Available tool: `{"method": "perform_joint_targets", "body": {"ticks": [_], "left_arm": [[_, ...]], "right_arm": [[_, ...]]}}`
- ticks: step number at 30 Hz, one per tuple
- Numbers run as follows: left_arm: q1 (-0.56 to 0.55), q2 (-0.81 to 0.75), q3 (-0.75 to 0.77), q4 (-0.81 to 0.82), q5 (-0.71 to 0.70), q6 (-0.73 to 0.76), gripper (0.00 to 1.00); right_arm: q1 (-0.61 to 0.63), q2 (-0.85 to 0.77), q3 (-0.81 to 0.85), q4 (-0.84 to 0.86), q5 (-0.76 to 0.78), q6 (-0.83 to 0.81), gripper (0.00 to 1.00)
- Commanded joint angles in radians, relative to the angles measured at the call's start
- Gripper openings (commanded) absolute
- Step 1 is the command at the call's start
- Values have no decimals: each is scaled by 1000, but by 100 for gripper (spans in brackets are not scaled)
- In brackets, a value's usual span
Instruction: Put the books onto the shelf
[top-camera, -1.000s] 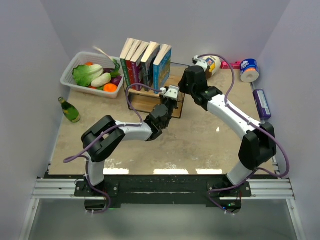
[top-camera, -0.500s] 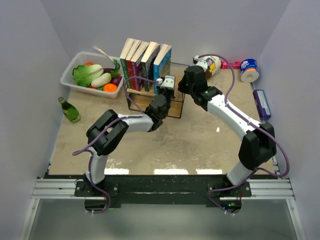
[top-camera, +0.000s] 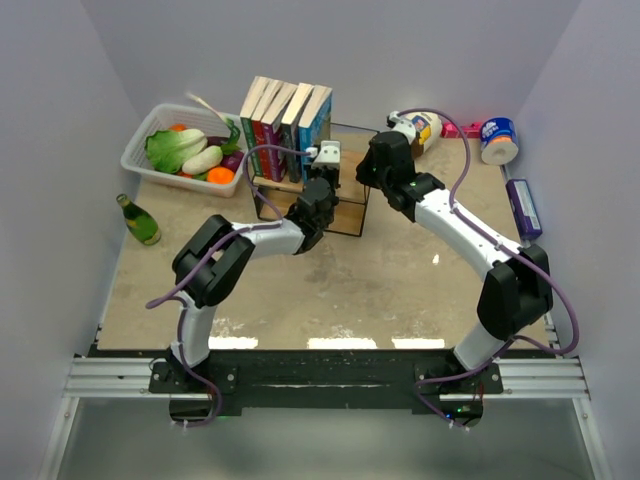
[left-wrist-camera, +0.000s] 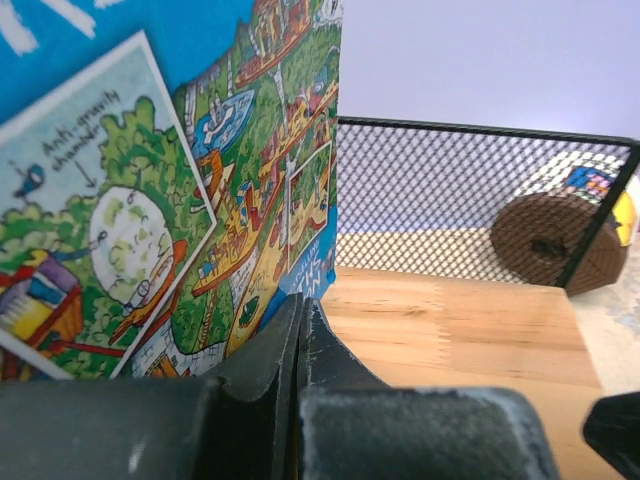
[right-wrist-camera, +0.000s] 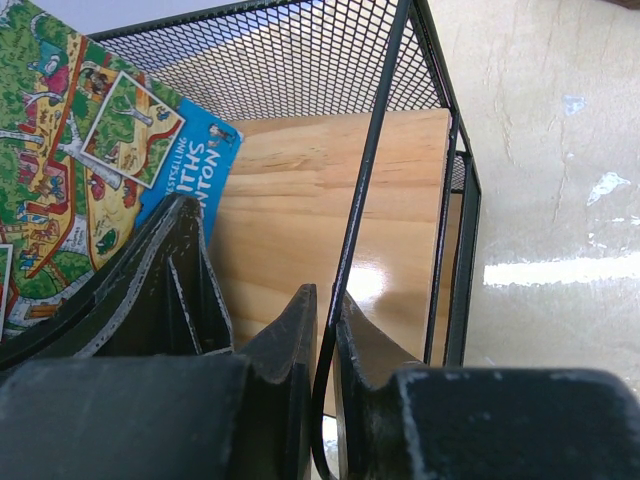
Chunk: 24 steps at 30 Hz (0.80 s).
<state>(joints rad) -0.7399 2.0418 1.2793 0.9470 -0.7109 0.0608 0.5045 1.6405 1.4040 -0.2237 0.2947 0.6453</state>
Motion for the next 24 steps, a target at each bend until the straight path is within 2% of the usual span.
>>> {"method": "perform_joint_targets", "body": {"ticks": [1, 8, 24], "left_arm": [[23, -14, 28, -1, -113, -18, 0], [40, -15, 43, -19, -196, 16, 0], [102, -48, 25, -85, -278, 14, 0]], "right_arm": [[-4, -19, -2, 26, -12, -16, 0], [-9, -24, -5, 29, -14, -16, 0], [-18, -19, -20, 40, -29, -6, 0]]}}
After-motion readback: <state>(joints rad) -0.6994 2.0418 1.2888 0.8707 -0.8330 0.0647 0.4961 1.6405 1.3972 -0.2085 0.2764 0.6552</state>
